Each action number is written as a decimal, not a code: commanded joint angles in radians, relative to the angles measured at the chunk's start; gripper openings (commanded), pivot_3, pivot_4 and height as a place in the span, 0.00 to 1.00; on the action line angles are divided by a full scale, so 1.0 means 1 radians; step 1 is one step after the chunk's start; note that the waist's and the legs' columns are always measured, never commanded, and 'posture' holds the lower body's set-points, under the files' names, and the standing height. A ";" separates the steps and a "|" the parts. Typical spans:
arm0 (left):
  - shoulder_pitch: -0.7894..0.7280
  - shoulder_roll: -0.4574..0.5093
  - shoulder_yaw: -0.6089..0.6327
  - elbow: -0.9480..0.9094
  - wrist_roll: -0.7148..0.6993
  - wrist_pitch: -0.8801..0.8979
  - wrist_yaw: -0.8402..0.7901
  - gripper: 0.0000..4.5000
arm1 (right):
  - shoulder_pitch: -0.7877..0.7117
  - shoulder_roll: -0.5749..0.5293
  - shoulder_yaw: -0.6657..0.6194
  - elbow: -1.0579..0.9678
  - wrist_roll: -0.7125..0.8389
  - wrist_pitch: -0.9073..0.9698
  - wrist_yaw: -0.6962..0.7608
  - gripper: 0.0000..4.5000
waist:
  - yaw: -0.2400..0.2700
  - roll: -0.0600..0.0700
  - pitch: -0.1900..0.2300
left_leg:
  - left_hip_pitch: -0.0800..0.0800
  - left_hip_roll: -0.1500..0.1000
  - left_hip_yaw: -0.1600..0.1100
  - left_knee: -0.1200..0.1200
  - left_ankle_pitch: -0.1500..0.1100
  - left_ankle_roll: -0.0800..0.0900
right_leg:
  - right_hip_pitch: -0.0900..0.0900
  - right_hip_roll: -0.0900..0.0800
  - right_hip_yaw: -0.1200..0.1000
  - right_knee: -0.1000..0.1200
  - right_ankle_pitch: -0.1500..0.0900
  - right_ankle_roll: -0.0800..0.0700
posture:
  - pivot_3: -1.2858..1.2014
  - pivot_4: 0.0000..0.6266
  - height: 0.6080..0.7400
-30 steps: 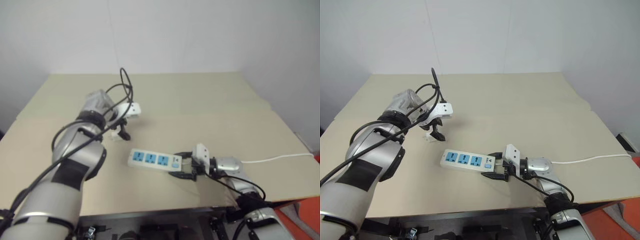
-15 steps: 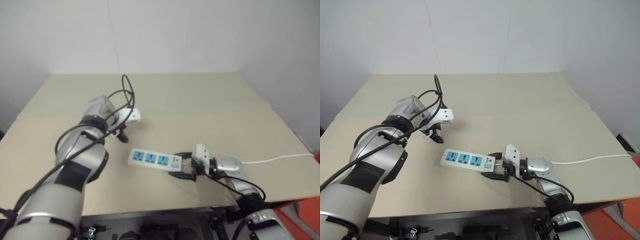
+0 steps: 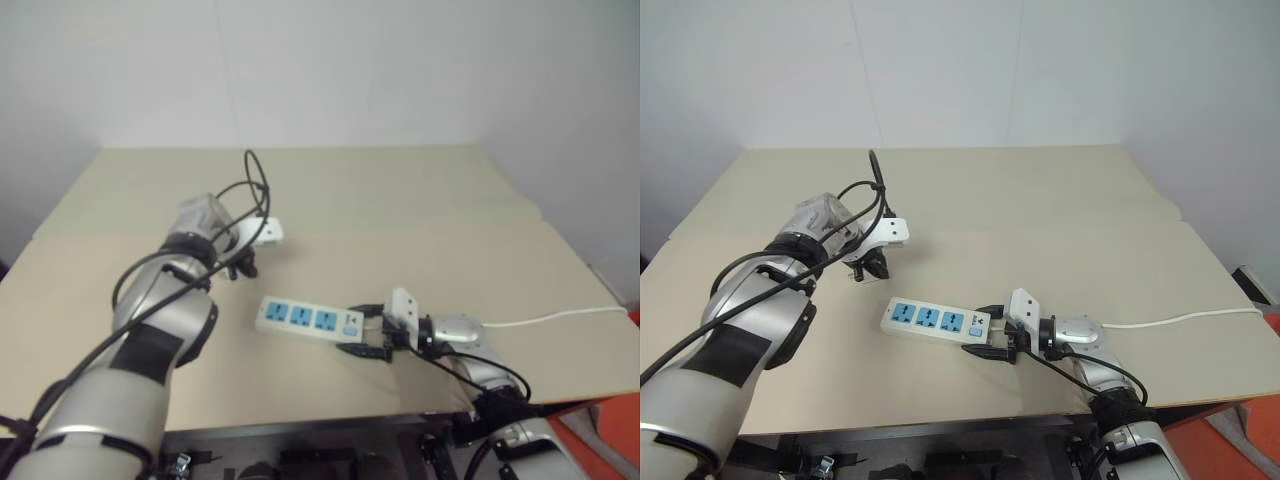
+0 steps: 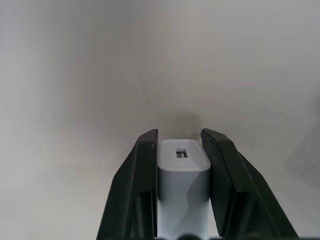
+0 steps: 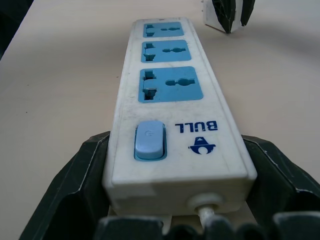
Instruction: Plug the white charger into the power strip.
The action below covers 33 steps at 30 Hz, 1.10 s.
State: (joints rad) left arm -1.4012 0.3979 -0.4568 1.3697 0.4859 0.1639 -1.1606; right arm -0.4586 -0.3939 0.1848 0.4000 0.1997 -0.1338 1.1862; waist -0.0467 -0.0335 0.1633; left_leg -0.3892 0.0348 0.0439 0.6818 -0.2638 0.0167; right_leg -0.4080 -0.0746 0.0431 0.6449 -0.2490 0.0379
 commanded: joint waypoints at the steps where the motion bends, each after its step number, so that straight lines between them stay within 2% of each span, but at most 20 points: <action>1: -0.075 0.035 0.045 -0.028 -0.029 -0.044 -0.023 0.22 | 0.021 -0.008 0.033 -0.003 -0.041 0.021 -0.007 0.76 | 0.000 0.000 0.000 | 0.000 0.000 0.000 0.000 0.000 0.000 | 0.000 0.000 0.000 0.000 0.000 0.000 | 0.52 0.24 1.00; 4: -0.133 0.059 0.125 -0.044 -0.100 -0.046 -0.091 0.22 | 0.026 -0.013 0.030 -0.013 -0.035 0.018 -0.003 0.76 | 0.001 -0.001 0.001 | -0.001 0.000 0.000 0.000 0.000 0.000 | 0.000 0.000 0.000 0.000 0.000 0.000 | 0.52 0.24 1.00; 7: -0.196 0.101 0.272 -0.082 -0.253 -0.042 -0.248 0.22 | 0.027 -0.024 0.028 -0.020 -0.027 0.010 0.016 0.76 | 0.000 -0.002 0.001 | -0.002 0.000 0.000 0.000 0.000 0.000 | -0.001 0.000 0.000 0.001 0.000 0.000 | 0.52 0.24 1.00; 10: -0.192 0.119 0.408 -0.128 -0.404 0.013 -0.370 0.22 | 0.018 -0.033 0.019 -0.011 -0.013 0.009 0.036 0.76 | 0.001 -0.002 0.001 | -0.003 0.000 0.000 0.000 0.000 0.000 | -0.002 -0.001 -0.001 0.001 0.000 0.000 | 0.52 0.24 1.00; 14: -0.070 0.110 0.547 -0.286 -0.592 0.106 -0.443 0.22 | 0.008 -0.037 0.016 0.002 -0.003 0.007 0.054 0.76 | 0.001 -0.001 0.001 | -0.002 0.000 0.000 0.001 0.000 0.000 | -0.001 -0.001 -0.001 0.002 -0.001 0.001 | 0.52 0.24 1.00; 18: 0.205 0.041 0.668 -0.600 -0.791 0.172 -0.406 0.22 | 0.001 -0.033 0.016 0.006 0.017 0.012 0.087 0.76 | 0.000 -0.001 0.001 | 0.000 0.000 -0.004 0.002 0.000 0.000 | -0.001 -0.002 0.000 0.003 -0.001 0.001 | 0.52 0.24 1.00; 20: 0.342 0.014 0.684 -0.764 -0.861 0.197 -0.396 0.22 | 0.001 -0.031 0.019 0.014 0.013 0.003 0.093 0.76 | 0.001 -0.001 0.001 | -0.001 0.001 -0.007 0.002 0.000 0.000 | 0.000 -0.002 -0.001 0.005 0.000 0.001 | 0.52 0.24 1.00; 23: 0.488 -0.005 0.663 -0.907 -0.976 0.351 -0.439 0.22 | -0.005 -0.026 0.022 0.028 0.002 -0.004 0.093 0.76 | 0.002 -0.001 0.001 | -0.004 0.001 -0.008 0.003 0.000 -0.001 | -0.002 -0.002 -0.001 0.005 0.000 0.001 | 0.52 0.24 1.00; 28: 0.659 -0.059 0.616 -1.038 -0.997 0.266 -0.393 0.22 | -0.008 -0.022 0.030 0.035 -0.006 -0.010 0.098 0.76 | 0.006 -0.001 0.001 | 0.000 0.000 -0.008 0.004 0.000 -0.001 | 0.002 -0.003 -0.001 0.002 0.000 0.001 | 0.52 0.24 1.00; 33: 0.733 -0.074 0.527 -1.028 -0.959 0.140 -0.420 0.22 | -0.003 -0.016 0.038 0.036 -0.013 -0.018 0.094 0.76 | 0.004 -0.001 0.001 | 0.004 0.000 -0.008 0.003 0.000 -0.001 | 0.004 -0.002 0.000 0.002 0.000 0.001 | 0.52 0.24 1.00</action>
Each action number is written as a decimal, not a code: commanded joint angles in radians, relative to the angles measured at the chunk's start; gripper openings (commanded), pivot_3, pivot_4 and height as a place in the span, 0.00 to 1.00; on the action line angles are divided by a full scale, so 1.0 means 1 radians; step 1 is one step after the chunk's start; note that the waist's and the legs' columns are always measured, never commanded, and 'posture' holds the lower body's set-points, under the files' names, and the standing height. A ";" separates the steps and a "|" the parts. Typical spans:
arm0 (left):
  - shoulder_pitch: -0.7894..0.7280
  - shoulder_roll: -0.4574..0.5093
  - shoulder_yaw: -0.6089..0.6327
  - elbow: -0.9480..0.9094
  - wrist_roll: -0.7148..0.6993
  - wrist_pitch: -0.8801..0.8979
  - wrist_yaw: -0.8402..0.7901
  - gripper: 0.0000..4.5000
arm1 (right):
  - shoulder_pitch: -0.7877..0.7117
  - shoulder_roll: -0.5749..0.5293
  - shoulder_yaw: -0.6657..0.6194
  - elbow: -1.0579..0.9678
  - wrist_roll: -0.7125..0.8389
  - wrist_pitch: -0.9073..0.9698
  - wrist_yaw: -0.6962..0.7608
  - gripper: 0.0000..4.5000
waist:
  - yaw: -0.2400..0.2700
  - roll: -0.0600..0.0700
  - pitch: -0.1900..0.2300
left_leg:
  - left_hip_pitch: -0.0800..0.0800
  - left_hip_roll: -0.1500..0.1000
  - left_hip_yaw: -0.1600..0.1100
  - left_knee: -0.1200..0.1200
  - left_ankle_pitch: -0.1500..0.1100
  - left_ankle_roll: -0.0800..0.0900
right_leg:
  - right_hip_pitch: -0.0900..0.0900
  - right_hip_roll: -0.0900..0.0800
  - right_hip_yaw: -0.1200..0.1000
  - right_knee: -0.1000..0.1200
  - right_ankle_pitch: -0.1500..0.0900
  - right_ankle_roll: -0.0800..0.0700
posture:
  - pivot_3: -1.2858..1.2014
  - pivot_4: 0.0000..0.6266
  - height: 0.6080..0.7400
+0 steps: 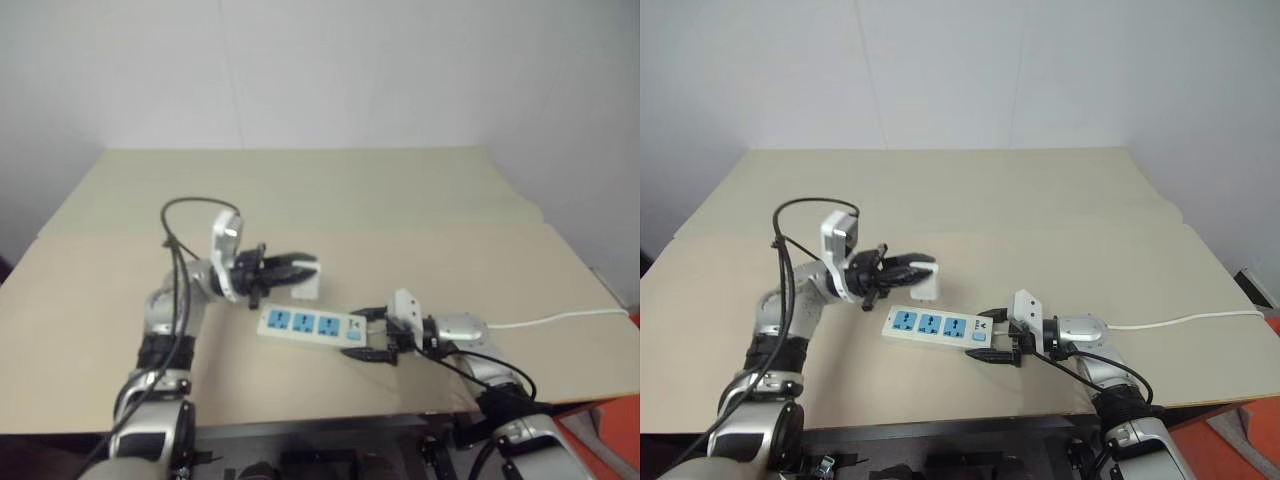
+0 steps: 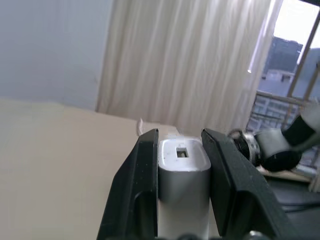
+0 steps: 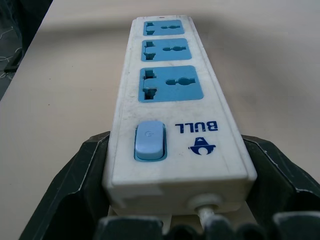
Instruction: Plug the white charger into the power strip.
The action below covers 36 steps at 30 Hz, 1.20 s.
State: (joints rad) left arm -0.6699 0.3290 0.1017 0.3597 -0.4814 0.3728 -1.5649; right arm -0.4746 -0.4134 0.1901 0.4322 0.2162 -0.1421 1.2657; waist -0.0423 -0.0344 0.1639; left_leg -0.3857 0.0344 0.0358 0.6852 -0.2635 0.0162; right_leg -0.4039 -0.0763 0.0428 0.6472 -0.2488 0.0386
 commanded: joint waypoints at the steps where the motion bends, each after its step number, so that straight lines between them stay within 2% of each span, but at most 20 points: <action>1: 0.004 -0.012 -0.040 -0.005 0.010 -0.085 -0.013 0.22 | 0.014 0.004 0.035 0.002 -0.032 -0.012 0.014 0.76 | 0.000 0.000 0.000 | 0.000 0.000 0.000 0.000 0.000 0.000 | 0.000 0.000 0.000 0.000 0.000 0.000 | 0.52 0.24 1.00; 13: -0.050 -0.088 -0.106 0.182 0.027 -0.237 -0.035 0.22 | 0.037 0.009 0.042 -0.022 -0.039 -0.005 0.005 0.76 | -0.001 0.000 0.000 | 0.000 0.000 0.000 0.000 0.000 0.000 | 0.000 0.000 0.000 -0.001 0.000 0.000 | 0.52 0.24 1.00; 36: -0.111 -0.058 -0.233 0.406 0.001 -0.375 -0.050 0.22 | 0.039 0.010 0.043 -0.036 -0.048 0.008 -0.023 0.76 | -0.002 0.000 0.000 | 0.000 0.000 0.000 0.000 0.000 0.000 | 0.000 0.001 0.000 -0.001 0.000 0.000 | 0.52 0.24 1.00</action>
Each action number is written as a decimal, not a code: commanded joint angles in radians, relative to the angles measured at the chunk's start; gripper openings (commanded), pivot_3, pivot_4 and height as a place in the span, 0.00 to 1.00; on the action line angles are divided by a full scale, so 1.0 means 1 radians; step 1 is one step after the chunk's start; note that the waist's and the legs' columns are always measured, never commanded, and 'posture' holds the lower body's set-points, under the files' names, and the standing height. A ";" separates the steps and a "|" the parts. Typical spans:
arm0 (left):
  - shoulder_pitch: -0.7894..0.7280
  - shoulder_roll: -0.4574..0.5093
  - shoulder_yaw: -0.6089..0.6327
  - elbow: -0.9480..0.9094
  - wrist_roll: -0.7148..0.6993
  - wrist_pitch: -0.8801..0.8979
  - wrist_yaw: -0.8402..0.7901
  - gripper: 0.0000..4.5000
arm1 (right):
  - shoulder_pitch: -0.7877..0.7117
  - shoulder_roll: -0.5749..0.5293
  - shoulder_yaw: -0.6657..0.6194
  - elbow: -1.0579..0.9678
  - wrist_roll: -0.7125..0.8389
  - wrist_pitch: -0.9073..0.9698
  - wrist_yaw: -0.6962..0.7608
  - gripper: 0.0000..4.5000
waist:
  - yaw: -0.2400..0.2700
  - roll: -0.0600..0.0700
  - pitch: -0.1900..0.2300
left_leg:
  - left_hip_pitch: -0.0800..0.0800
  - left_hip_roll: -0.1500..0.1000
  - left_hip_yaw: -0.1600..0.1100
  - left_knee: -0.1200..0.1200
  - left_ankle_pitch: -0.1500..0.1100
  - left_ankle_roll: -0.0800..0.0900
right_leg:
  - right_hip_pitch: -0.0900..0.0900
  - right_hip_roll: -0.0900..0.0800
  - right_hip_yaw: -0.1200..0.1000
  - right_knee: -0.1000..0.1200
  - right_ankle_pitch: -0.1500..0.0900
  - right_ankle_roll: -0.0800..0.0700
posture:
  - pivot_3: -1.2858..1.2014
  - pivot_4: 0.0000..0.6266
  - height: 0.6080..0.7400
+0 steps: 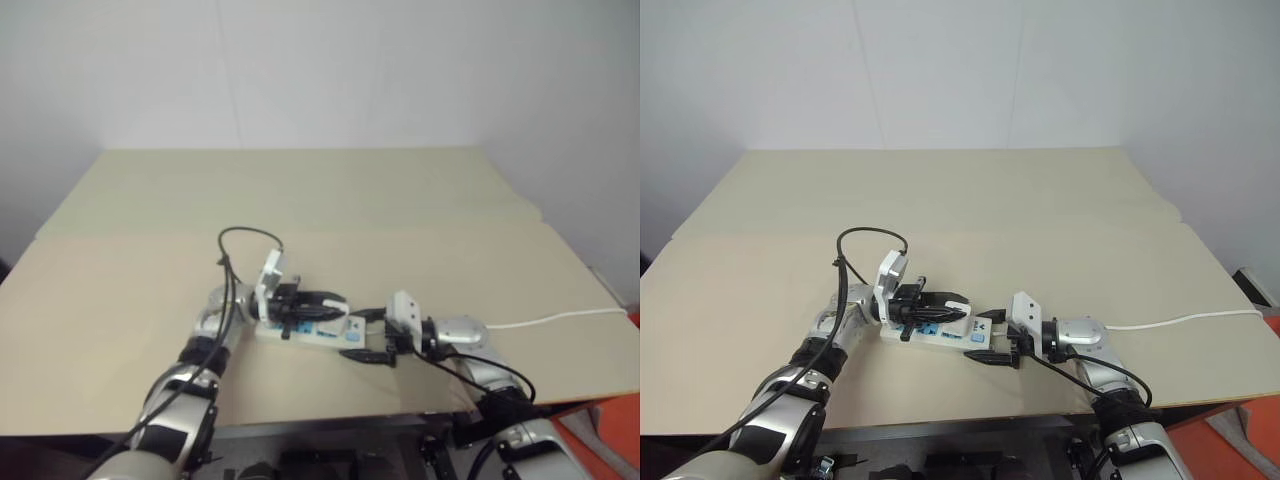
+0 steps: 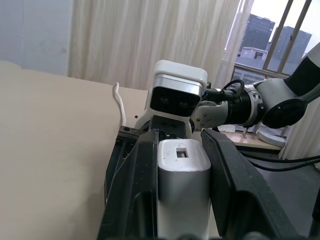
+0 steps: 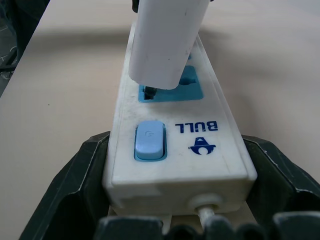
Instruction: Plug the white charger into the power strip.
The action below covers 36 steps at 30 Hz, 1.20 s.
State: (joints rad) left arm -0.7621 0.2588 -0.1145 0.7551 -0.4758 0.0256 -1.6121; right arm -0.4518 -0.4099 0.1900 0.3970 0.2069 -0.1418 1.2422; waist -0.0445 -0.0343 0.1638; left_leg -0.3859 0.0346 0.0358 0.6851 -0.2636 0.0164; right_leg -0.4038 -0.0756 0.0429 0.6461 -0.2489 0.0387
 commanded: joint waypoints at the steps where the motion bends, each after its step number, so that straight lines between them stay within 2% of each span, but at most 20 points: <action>1: -0.018 0.015 -0.023 0.016 -0.002 -0.036 -0.002 0.22 | 0.015 0.007 0.043 0.001 -0.039 0.006 -0.001 0.76 | 0.000 0.000 0.000 | 0.000 0.000 0.000 0.000 0.000 0.000 | 0.000 0.000 0.000 0.000 0.000 0.000 | 0.52 0.24 1.00; 9: -0.029 0.025 -0.031 0.076 -0.002 -0.072 -0.002 0.22 | 0.008 0.010 0.043 0.009 -0.041 0.001 -0.001 0.76 | 0.000 0.000 -0.001 | 0.002 0.000 0.000 0.000 0.000 0.000 | 0.002 0.000 0.000 0.000 0.000 0.000 | 0.52 0.24 1.00; 23: -0.050 0.068 -0.123 0.123 -0.012 -0.109 -0.002 0.22 | 0.007 0.018 0.048 0.013 -0.049 0.000 -0.002 0.76 | -0.003 0.000 -0.002 | 0.002 0.001 0.000 0.000 0.000 0.000 | 0.002 0.001 0.000 0.000 0.000 0.000 | 0.52 0.24 1.00; 30: -0.068 0.046 -0.088 0.188 0.006 -0.166 -0.002 0.22 | 0.004 0.022 0.048 0.017 -0.050 -0.004 -0.005 0.76 | -0.002 0.000 -0.003 | 0.005 0.000 0.000 0.000 0.000 0.000 | 0.004 0.001 0.000 0.000 0.000 0.000 | 0.52 0.24 1.00; 36: -0.040 0.102 -0.123 0.163 -0.007 -0.178 -0.002 0.22 | 0.008 0.020 0.044 0.021 -0.053 -0.011 -0.006 0.76 | -0.002 0.000 -0.003 | 0.012 0.000 0.000 -0.001 0.000 0.000 | 0.013 0.001 0.000 -0.003 0.000 0.000 | 0.52 0.24 1.00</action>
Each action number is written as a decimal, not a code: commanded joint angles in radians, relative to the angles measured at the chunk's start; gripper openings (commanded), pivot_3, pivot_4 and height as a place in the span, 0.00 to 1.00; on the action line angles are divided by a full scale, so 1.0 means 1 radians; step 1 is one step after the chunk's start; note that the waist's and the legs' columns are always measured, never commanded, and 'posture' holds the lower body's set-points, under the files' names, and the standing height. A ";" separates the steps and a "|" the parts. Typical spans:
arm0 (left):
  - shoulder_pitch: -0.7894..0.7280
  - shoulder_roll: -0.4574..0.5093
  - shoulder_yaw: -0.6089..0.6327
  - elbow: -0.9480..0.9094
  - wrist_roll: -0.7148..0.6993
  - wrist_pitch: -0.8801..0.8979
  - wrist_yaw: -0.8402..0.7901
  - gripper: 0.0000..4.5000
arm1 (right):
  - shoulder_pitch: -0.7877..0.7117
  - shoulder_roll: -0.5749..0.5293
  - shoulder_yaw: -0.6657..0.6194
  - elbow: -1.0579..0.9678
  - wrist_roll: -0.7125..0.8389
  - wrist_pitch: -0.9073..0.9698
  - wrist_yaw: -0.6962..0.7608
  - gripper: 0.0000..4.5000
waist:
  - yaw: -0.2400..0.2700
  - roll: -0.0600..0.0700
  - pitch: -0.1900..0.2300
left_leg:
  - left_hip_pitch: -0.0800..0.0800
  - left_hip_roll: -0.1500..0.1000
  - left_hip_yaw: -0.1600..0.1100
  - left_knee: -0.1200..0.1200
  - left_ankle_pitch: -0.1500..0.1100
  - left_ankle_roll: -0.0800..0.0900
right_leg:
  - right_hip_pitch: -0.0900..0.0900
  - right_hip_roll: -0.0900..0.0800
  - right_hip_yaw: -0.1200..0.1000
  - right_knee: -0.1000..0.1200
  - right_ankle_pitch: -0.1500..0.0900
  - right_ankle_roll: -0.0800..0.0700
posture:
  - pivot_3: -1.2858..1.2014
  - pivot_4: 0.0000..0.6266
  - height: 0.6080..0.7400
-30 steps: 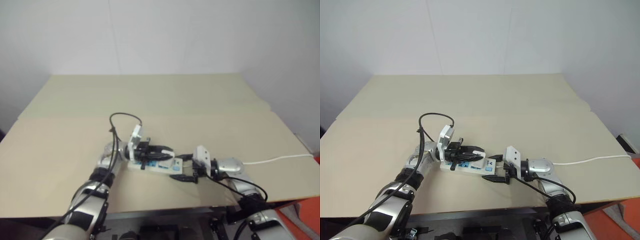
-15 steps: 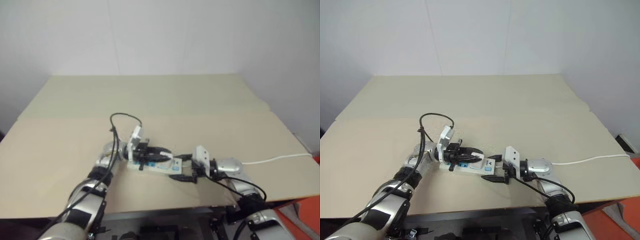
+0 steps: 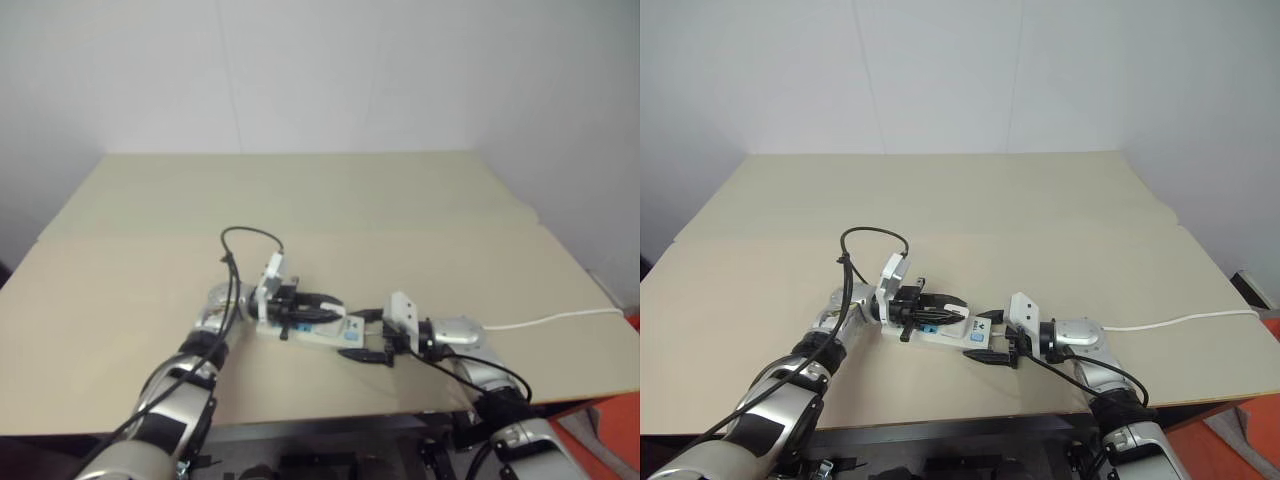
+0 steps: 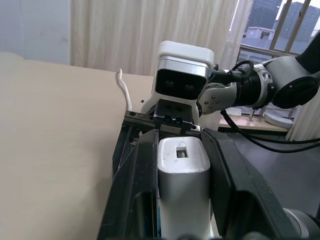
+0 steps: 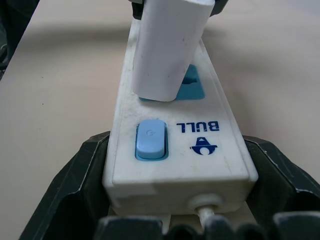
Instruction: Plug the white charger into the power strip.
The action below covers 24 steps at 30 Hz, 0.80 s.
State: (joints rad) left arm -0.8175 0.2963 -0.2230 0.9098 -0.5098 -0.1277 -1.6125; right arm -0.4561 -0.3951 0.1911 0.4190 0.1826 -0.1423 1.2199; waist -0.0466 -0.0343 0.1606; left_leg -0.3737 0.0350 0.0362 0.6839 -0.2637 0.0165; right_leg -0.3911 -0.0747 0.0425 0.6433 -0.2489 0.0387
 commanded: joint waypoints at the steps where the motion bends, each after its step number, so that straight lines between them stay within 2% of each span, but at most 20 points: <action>1: 0.020 0.076 -0.022 -0.001 0.022 -0.025 -0.002 0.22 | 0.012 0.005 0.042 -0.001 -0.028 -0.010 0.017 0.76 | -0.001 0.000 0.000 | 0.001 0.000 0.000 -0.001 0.000 0.000 | 0.000 0.000 0.000 0.000 0.000 0.000 | 0.52 0.24 1.00; 10: 0.010 0.156 -0.120 0.021 0.028 -0.094 -0.002 0.22 | 0.007 0.017 0.044 0.003 -0.032 -0.011 0.020 0.76 | -0.011 0.000 0.000 | 0.002 0.001 0.000 -0.004 0.000 0.000 | 0.000 0.001 0.001 -0.001 0.000 0.000 | 0.52 0.24 1.00; 24: -0.011 0.146 -0.228 0.140 0.143 -0.234 -0.002 0.22 | 0.025 0.016 0.048 -0.014 -0.038 -0.004 0.010 0.76 | -0.006 0.000 -0.014 | 0.005 0.001 0.000 -0.004 0.000 0.000 | 0.003 0.001 0.001 -0.002 0.000 0.000 | 0.52 0.24 1.00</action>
State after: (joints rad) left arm -0.8641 0.3921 -0.4125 0.9301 -0.5043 -0.3517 -1.6125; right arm -0.4514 -0.3767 0.1957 0.4272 0.1595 -0.1398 1.1966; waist -0.0528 -0.0346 0.1465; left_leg -0.3687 0.0359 0.0365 0.6801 -0.2637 0.0165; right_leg -0.3879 -0.0738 0.0436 0.6417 -0.2492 0.0385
